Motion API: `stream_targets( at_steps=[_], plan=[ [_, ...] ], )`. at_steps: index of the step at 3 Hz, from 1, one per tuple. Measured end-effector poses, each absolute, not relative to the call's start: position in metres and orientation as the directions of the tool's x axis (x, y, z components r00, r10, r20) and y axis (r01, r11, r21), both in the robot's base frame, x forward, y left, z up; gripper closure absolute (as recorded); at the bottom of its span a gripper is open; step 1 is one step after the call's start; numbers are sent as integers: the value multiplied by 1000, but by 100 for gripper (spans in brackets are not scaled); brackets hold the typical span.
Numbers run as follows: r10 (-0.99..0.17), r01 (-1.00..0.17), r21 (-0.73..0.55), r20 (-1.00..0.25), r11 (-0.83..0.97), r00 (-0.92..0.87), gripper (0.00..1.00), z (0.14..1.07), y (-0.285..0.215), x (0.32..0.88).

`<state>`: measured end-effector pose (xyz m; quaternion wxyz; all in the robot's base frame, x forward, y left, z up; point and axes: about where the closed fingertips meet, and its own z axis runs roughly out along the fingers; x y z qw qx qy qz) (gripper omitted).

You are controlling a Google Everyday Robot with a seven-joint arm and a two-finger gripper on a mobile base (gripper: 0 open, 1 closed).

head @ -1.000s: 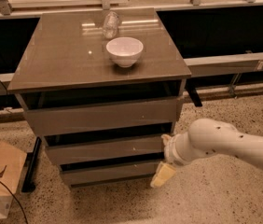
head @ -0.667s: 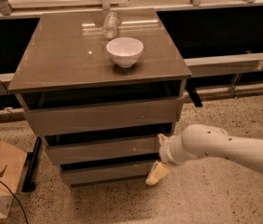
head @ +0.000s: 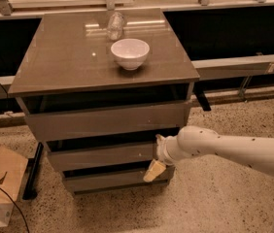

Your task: Open middle drawer

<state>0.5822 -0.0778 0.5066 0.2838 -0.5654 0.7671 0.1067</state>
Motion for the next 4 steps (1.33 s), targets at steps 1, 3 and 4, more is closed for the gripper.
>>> stream_targets(
  at_steps=[1,3,4],
  plan=[
    [-796,-935,-124,-569,332,-208,0,480,-69,608],
    [-798,-948,-23,-546,317,-254,16,431,-66,643],
    [-819,-953,14,-507,302,-267,40,426,-76,640]
  ],
)
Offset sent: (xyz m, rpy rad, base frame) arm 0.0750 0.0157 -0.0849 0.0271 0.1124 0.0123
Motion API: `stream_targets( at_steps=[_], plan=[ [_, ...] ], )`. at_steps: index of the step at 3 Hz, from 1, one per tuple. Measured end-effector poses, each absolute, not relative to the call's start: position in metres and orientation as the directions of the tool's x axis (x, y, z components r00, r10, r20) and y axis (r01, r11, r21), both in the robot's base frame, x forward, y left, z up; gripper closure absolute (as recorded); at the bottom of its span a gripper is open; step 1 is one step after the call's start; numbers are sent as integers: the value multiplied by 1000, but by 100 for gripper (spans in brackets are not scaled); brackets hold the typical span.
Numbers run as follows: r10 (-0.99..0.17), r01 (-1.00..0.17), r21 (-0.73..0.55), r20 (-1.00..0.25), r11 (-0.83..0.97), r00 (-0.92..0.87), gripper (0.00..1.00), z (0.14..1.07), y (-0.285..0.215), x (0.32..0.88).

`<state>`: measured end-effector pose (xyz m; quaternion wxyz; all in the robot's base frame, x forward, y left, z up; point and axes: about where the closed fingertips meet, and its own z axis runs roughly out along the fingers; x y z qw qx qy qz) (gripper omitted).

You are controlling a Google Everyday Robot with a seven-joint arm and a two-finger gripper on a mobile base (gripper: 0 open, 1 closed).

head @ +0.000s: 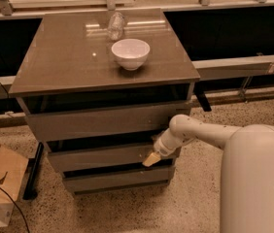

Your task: Open middle drawer

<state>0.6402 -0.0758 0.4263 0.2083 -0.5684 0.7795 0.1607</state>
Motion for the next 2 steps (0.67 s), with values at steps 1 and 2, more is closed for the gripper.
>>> stream_targets(
  at_steps=[1,2],
  plan=[
    [-819,-953,14,-507,302,-267,63,431,-76,641],
    [-819,-953,14,-507,302,-267,85,437,-75,643]
  ],
)
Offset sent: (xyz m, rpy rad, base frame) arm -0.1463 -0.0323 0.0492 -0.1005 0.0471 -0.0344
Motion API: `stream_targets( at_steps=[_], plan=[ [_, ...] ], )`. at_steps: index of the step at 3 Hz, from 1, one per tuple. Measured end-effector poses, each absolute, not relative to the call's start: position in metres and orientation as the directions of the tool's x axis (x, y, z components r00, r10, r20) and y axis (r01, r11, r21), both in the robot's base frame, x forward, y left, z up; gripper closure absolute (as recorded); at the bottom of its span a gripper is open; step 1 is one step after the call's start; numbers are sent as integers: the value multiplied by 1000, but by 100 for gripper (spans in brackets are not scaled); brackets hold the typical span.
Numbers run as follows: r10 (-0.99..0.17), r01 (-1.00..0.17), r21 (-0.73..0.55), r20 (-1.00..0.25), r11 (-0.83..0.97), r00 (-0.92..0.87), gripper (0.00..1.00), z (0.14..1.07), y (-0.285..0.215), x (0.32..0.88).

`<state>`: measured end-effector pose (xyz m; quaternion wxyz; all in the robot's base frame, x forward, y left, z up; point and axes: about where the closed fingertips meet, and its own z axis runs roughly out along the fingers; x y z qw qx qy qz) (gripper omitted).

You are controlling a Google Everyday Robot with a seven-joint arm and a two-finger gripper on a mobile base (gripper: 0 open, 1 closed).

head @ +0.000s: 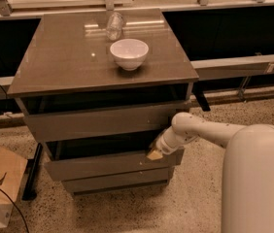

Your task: Open middle drawer

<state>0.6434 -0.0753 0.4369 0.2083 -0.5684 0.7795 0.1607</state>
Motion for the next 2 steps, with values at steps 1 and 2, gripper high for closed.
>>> stream_targets(
  at_steps=[1,2],
  plan=[
    [-819,-953,14,-507,302,-267,88,443,-77,644],
    [-819,-953,14,-507,302,-267,72,443,-77,644]
  ],
)
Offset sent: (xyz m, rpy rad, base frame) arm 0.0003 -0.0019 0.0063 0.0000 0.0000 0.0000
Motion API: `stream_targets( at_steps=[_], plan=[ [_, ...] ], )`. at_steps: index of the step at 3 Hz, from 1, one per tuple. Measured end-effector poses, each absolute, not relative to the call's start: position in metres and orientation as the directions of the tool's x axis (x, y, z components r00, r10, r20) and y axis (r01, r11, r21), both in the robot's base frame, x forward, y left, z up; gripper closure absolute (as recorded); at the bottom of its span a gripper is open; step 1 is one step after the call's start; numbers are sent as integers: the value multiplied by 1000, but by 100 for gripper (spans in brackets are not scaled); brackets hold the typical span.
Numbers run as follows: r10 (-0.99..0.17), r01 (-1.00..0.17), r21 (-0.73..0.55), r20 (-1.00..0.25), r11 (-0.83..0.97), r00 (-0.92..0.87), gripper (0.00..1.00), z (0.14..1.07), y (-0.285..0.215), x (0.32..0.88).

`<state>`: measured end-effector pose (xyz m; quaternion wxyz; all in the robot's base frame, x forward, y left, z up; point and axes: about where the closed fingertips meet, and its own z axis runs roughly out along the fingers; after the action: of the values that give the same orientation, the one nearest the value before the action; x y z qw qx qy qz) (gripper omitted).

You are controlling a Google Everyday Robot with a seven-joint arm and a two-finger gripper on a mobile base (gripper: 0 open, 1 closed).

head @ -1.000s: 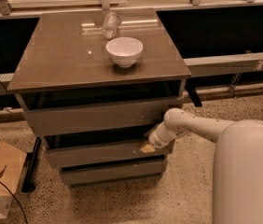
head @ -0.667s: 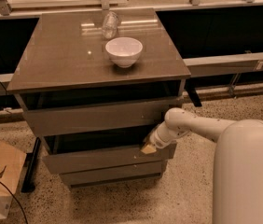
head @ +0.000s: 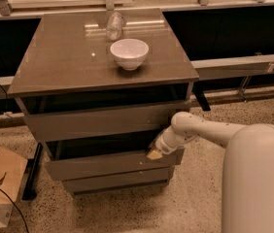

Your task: Open middle drawer

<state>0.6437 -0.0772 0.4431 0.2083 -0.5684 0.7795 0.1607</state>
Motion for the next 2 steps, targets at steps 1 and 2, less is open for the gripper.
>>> stream_targets(
  at_steps=[1,2],
  plan=[
    [-819,-953,14,-507,302,-267,49,443,-77,644],
    [-819,-953,14,-507,302,-267,25,443,-77,644]
  ],
)
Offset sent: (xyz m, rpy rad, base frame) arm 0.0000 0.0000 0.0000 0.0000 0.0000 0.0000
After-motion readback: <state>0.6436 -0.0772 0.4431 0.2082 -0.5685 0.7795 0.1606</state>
